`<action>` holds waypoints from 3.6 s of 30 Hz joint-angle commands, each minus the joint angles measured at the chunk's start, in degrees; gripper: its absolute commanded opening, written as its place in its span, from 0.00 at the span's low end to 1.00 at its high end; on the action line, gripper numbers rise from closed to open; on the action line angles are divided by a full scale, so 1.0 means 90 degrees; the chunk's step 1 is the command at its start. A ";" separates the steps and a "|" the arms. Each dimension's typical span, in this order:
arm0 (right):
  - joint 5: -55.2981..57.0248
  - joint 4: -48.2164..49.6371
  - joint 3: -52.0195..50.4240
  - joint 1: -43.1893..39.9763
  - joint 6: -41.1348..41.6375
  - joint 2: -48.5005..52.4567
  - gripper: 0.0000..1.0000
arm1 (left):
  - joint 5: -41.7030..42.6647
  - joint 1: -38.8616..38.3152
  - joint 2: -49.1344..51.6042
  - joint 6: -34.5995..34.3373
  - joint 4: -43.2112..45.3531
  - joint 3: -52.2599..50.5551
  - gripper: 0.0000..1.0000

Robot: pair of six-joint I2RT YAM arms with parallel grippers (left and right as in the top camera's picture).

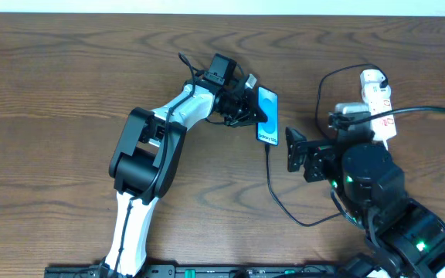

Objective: Plug charger to phone and switch on socket
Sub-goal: 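Lower the phone flat onto the table with the left gripper and release, then move the right gripper to the power strip's orange switch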

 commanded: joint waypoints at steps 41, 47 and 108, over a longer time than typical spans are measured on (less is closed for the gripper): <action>-0.0114 -0.0272 0.0017 -0.0182 0.0172 0.0423 0.99 | -0.0112 -0.0002 -0.0104 -0.0058 -0.0066 -0.0090 0.45; -0.0119 -0.0313 0.0017 -0.0182 0.0172 0.0423 0.99 | -0.0114 -0.0002 -0.0104 -0.0056 -0.0087 -0.0090 0.61; -0.0520 -0.1423 0.0019 -0.4027 0.1792 0.2178 0.01 | -0.5455 0.1588 -0.5348 0.1727 -0.5372 -0.0119 1.00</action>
